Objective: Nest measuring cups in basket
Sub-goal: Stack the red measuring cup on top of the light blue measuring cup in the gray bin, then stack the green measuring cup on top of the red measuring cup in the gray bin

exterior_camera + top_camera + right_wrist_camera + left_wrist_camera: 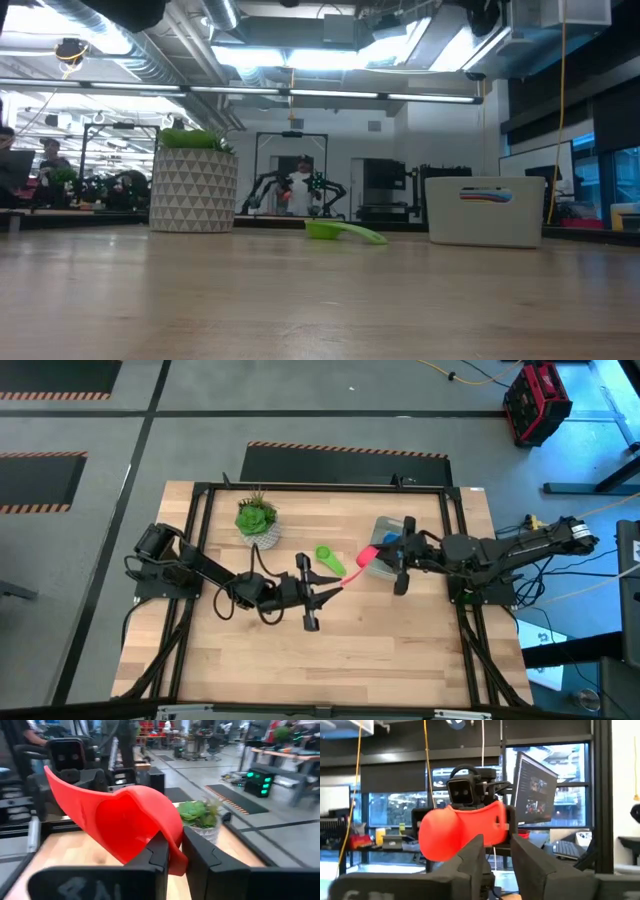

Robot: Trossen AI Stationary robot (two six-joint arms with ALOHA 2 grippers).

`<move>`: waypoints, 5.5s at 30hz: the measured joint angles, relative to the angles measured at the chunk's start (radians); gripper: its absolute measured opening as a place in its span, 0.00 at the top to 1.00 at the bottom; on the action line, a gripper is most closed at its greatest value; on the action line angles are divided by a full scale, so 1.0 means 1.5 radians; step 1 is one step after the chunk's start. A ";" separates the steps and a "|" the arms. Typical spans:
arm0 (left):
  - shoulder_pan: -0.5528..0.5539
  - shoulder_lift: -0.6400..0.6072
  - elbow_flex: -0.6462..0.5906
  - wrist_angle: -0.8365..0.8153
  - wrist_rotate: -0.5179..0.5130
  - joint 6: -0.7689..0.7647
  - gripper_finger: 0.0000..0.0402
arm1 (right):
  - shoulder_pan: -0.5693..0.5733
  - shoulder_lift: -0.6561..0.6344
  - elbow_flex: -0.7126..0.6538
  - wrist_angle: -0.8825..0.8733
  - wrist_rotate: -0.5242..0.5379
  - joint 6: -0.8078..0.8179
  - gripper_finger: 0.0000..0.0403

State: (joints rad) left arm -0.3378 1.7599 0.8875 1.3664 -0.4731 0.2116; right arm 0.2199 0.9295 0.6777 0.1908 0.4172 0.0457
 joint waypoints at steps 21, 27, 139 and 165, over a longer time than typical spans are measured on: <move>0.000 0.000 0.000 -0.193 -0.023 -0.049 0.68 | -0.173 -0.007 0.382 -0.731 -0.079 0.050 0.90; 0.000 0.000 0.000 -0.223 -0.023 -0.049 0.68 | -0.289 0.066 0.465 -0.873 -0.179 -0.018 0.90; 0.013 0.000 0.000 -0.272 -0.024 -0.048 0.68 | -0.442 0.601 0.568 -1.066 -0.237 -0.440 0.82; 0.006 -0.163 0.000 -0.461 -0.077 -0.047 0.68 | -0.397 0.600 0.765 -0.898 -0.333 -0.106 0.82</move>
State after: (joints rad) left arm -0.3295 1.5147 0.8875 0.6755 -0.5884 0.1413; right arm -0.3763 1.8301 1.8259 -1.1556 -0.0829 -0.1133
